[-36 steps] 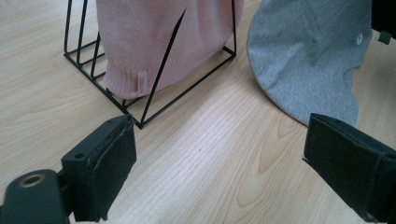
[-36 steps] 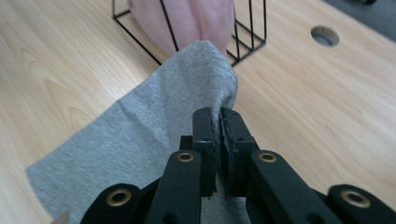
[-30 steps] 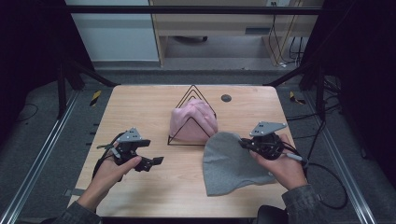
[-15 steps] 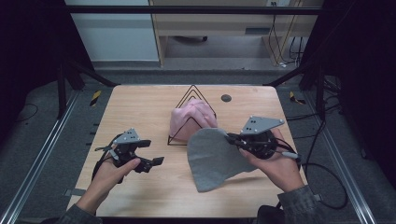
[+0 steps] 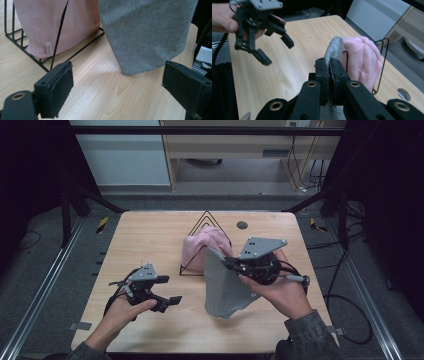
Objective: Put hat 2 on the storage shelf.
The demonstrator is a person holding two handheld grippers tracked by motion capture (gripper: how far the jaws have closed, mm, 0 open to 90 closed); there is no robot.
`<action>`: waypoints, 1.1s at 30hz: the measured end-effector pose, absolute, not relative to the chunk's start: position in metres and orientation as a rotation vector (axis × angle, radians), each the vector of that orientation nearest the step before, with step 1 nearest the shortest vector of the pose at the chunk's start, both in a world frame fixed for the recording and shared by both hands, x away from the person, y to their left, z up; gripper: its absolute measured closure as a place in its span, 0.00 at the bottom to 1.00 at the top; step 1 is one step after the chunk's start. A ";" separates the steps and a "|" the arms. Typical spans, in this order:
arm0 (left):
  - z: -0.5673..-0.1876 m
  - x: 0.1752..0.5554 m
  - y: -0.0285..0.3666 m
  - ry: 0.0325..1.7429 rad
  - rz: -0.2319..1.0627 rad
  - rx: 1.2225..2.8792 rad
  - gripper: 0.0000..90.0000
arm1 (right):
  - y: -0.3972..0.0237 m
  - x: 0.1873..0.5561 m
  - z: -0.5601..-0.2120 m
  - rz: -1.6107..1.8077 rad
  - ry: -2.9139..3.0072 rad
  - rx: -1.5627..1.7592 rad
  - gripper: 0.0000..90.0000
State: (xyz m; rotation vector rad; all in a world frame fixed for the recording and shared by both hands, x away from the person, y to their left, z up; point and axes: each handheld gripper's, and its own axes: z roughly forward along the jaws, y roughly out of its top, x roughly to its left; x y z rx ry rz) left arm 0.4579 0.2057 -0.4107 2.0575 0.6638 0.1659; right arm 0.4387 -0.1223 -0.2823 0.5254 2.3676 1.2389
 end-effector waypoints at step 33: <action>-0.398 0.489 0.182 0.609 0.155 2.052 0.18 | -0.079 0.440 -0.259 1.258 2.404 0.391 0.96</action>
